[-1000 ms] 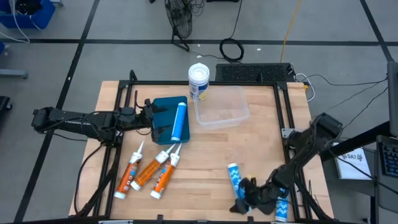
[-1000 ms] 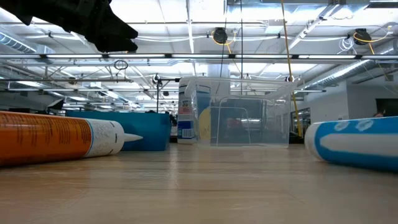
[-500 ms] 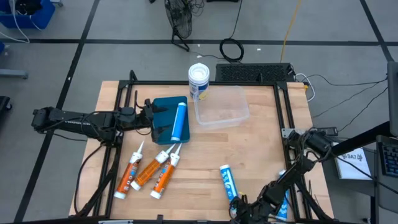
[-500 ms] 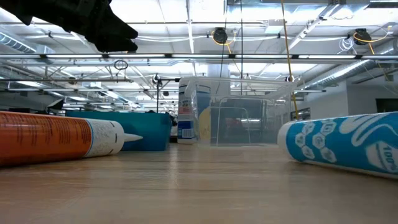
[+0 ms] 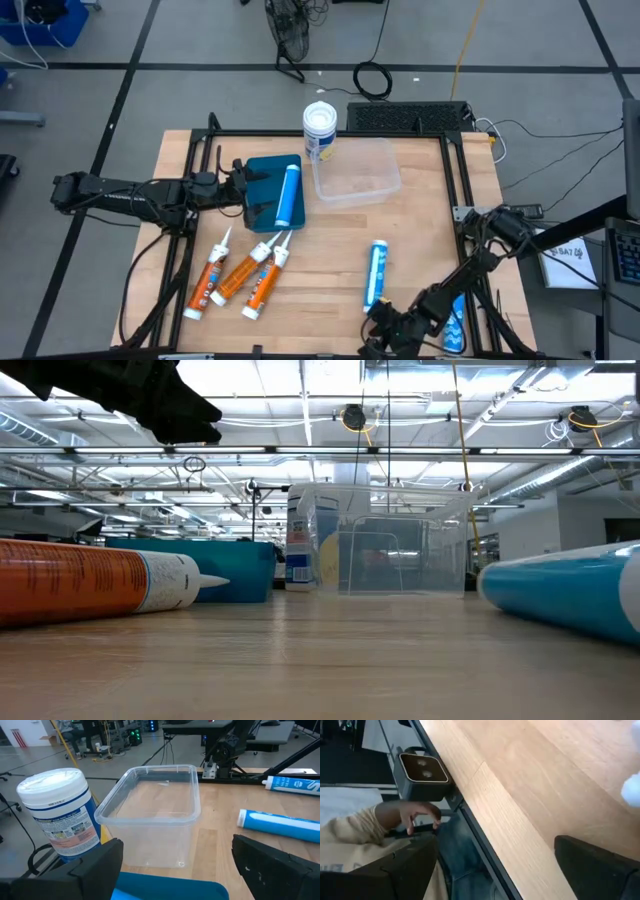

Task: Pick & place silicon tubes, Sealant and Lysol wipes
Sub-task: Put the blue caulk tube into the blue bin

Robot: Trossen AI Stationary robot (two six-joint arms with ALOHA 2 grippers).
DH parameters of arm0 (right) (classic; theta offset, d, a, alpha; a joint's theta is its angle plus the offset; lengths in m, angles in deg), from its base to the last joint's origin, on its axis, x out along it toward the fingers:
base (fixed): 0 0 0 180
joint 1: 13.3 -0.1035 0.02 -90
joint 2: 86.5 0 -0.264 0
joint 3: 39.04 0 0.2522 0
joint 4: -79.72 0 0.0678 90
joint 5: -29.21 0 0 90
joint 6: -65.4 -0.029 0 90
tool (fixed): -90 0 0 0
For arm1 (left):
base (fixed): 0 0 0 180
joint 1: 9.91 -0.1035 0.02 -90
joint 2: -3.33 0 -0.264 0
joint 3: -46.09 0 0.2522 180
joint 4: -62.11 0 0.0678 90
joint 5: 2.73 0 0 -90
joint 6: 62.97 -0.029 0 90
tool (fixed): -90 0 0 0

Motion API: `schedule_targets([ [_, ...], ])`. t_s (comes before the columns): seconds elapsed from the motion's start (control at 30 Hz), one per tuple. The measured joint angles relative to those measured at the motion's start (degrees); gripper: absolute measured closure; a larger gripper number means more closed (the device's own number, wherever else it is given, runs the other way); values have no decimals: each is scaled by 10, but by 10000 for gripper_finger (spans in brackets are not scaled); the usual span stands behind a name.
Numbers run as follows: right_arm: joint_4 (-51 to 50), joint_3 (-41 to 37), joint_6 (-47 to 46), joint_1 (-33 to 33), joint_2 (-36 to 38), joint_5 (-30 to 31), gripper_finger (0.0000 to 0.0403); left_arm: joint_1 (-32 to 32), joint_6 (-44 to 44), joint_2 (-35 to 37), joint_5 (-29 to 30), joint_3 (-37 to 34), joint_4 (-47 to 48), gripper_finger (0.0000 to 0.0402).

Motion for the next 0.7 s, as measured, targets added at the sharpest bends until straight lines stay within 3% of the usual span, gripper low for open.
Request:
schedule_targets([
  [0.1,-8,-3,34,1,22,9,23,0,0,0,0,0,0,36],
  [0.3,30,-1,232,-1,118,138,23,0,0,0,0,0,0,36],
  [0.4,10,-1,259,5,154,169,23,0,0,0,0,0,0,36],
  [0.5,-93,-1,194,28,185,155,23,0,0,0,0,0,0,36],
  [0.7,-369,-1,-94,120,251,-44,23,0,0,0,0,0,0,36],
])
